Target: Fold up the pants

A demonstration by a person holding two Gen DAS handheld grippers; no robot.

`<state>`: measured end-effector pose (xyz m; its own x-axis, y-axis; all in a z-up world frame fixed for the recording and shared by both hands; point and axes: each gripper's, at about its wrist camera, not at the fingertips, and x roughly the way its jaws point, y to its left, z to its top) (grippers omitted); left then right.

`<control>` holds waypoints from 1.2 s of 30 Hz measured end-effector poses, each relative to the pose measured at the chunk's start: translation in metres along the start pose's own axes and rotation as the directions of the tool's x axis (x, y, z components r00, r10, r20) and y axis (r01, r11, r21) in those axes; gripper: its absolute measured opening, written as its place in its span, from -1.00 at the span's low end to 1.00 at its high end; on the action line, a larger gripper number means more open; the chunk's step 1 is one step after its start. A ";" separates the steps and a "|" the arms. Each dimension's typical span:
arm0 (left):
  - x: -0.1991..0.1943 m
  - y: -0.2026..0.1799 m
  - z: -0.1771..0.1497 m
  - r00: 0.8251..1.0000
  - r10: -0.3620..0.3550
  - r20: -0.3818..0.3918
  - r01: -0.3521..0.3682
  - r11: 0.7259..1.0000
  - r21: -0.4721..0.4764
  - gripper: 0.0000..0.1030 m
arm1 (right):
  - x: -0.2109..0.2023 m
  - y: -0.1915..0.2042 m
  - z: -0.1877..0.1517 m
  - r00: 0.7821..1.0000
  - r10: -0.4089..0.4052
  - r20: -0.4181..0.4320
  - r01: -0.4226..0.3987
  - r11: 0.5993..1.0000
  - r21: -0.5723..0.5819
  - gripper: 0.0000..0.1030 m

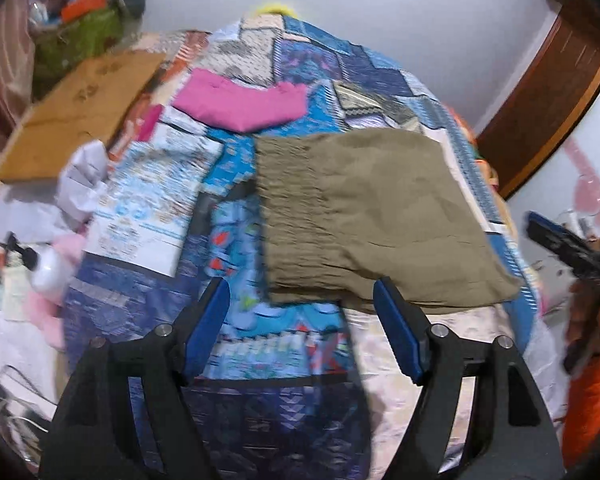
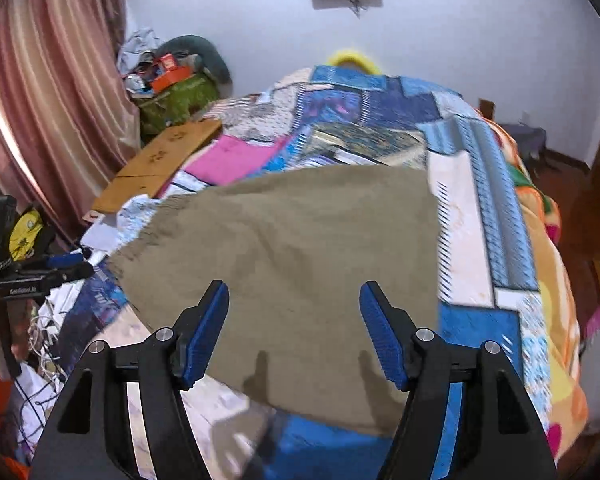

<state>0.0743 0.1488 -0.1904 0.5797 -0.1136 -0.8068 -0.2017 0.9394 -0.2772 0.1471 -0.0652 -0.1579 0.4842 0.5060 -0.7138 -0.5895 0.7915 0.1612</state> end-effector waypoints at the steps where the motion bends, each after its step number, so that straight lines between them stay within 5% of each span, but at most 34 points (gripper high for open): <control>1: 0.004 -0.003 -0.002 0.999 -0.032 -0.018 0.031 0.999 -0.013 0.44 | 0.007 0.006 0.003 1.000 0.012 -0.002 -0.012 1.000 -0.008 0.25; 10: 0.045 -0.019 -0.013 0.969 -0.200 -0.146 0.188 0.978 -0.095 0.47 | 0.069 0.041 -0.006 0.993 0.039 -0.107 -0.048 0.996 -0.081 0.25; 16: 0.062 -0.013 -0.007 0.947 -0.302 -0.111 0.281 0.944 -0.173 0.85 | 0.084 0.042 -0.020 0.988 0.040 -0.151 -0.056 0.993 -0.107 0.26; 21: 0.075 -0.005 0.009 0.938 -0.333 -0.095 0.306 0.925 -0.223 0.86 | 0.083 0.043 -0.022 0.985 0.057 -0.164 -0.079 0.989 -0.127 0.26; 26: 0.087 0.017 0.025 0.911 -0.408 -0.068 0.365 0.870 -0.332 0.75 | 0.082 0.041 -0.023 0.983 0.077 -0.167 -0.099 0.987 -0.126 0.26; 29: 0.088 0.023 0.030 0.926 -0.369 -0.078 0.323 0.883 -0.342 0.22 | 0.082 0.040 -0.024 0.983 0.081 -0.163 -0.102 0.987 -0.121 0.26; 30: 0.087 0.024 0.031 0.944 -0.318 -0.084 0.275 0.904 -0.326 -0.12 | 0.081 0.040 -0.024 0.983 0.083 -0.162 -0.103 0.988 -0.119 0.26; 33: 0.084 0.021 0.028 0.961 -0.263 -0.085 0.228 0.929 -0.291 -0.23 | 0.080 0.040 -0.025 0.983 0.089 -0.158 -0.107 0.989 -0.107 0.26; 36: 0.072 0.003 0.028 0.989 -0.133 -0.063 0.120 0.978 -0.171 -0.27 | 0.077 0.040 -0.026 0.984 0.088 -0.152 -0.102 0.991 -0.088 0.26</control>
<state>0.1370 0.1521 -0.2345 0.5501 -0.2576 -0.7944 -0.2621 0.8499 -0.4571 0.1443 -0.0038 -0.2244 0.3264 0.5154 -0.7923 -0.6907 0.7023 0.1724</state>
